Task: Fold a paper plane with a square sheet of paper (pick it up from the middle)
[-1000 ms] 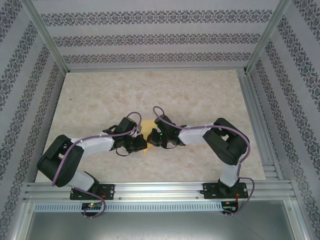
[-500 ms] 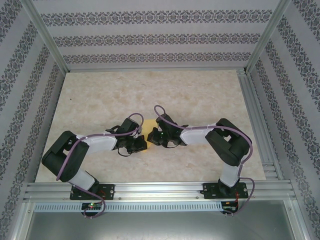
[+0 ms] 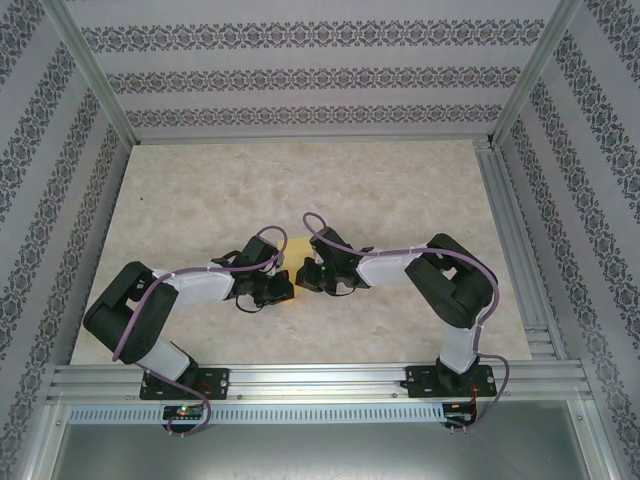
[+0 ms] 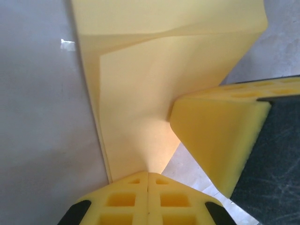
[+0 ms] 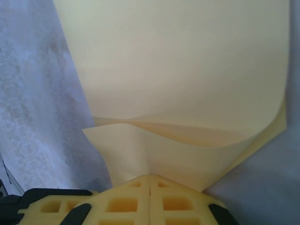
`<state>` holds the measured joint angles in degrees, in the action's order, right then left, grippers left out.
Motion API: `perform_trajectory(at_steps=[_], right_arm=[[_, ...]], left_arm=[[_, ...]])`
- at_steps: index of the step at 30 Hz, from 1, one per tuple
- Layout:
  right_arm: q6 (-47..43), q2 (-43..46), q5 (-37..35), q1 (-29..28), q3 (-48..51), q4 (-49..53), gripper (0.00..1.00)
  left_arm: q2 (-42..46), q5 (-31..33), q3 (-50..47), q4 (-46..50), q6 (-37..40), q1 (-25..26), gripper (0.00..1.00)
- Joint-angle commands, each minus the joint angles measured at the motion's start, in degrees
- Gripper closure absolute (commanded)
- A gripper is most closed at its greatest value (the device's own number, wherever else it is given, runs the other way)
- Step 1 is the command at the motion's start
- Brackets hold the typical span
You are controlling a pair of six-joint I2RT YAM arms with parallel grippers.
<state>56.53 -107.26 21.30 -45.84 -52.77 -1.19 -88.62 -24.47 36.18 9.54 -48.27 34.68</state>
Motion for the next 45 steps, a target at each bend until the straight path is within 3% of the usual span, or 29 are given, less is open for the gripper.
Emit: perform_trajectory(at_steps=[1, 17, 24, 36, 45], right_arm=[[-4.2, -2.0, -0.8, 1.6, -1.9, 3.4, 0.94], [-12.2, -2.9, -1.9, 11.7, -6.1, 9.1, 0.94], [-14.1, 5.8, -3.6, 12.6, -5.7, 10.7, 0.93], [-9.3, 14.0, -5.4, 6.4, 3.9, 6.0, 0.55], [-6.2, 7.7, -2.1, 4.4, 2.3, 0.3, 0.54]], left_arm=[[-1.1, 3.7, -0.4, 4.7, 1.4, 0.6, 0.96], [-1.0, 3.6, -2.1, 5.9, 1.7, 0.6, 0.98], [2.0, 3.5, -1.3, 6.8, 2.7, 0.6, 0.97], [11.9, 7.7, 2.7, 7.7, 5.0, 0.2, 0.8], [5.7, 11.5, 6.6, 6.5, 3.3, -0.6, 0.85]])
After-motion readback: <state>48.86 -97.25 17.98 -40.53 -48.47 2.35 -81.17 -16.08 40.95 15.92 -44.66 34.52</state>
